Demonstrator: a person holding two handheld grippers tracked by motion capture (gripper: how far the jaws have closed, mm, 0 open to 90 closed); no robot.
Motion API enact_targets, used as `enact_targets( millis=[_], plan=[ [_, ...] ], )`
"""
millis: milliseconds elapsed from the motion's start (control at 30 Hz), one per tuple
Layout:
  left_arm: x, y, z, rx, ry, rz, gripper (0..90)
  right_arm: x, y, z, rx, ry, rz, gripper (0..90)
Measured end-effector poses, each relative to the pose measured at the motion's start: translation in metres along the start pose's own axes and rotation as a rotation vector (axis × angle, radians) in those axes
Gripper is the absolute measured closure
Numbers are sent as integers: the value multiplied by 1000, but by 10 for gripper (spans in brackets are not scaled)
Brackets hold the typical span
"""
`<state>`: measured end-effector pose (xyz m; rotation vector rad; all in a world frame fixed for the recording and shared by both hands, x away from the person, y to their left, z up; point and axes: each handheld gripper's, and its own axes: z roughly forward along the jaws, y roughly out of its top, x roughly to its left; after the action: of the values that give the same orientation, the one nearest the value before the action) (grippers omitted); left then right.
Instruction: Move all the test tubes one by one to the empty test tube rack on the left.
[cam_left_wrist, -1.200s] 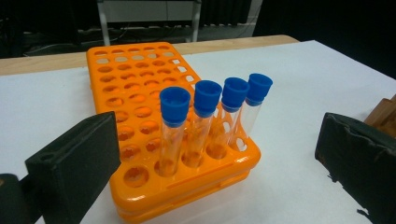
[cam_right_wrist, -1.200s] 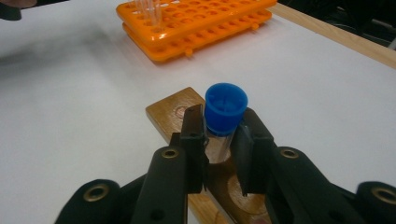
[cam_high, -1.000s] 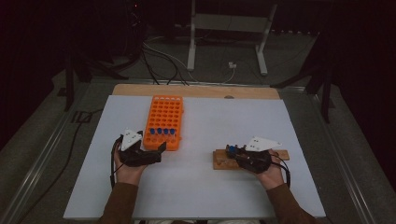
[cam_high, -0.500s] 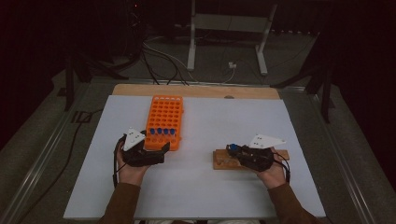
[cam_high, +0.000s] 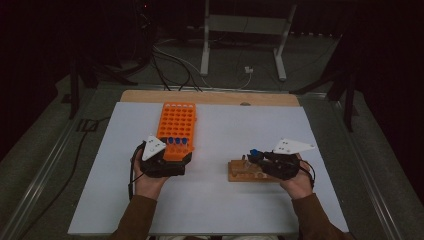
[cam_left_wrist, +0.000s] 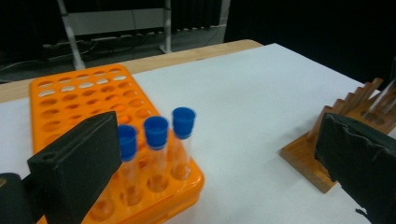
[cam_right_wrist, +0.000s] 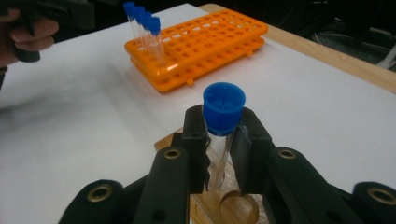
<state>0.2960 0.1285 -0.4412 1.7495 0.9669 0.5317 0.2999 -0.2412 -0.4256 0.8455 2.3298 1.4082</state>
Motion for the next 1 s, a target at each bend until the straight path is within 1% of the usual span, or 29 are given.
enact_targets(
  millis=[267,433,533,667,833,1000],
  plan=[
    [-7,8,5,-6,-25,12,25,0,15,-10,-41,5,-7,773],
    [-11,12,8,-13,-41,13,25,-2,21,-14,-64,8,1,773],
    [-14,14,10,-14,-51,22,26,-2,26,-15,-72,7,-7,773],
    [-18,17,14,-15,-67,34,35,-2,32,-13,-77,8,-12,773],
    [-24,19,18,-19,-83,38,35,-1,38,-7,-77,7,-3,773],
    [-30,21,22,-19,-108,54,38,0,42,0,-74,11,4,773]
  ],
)
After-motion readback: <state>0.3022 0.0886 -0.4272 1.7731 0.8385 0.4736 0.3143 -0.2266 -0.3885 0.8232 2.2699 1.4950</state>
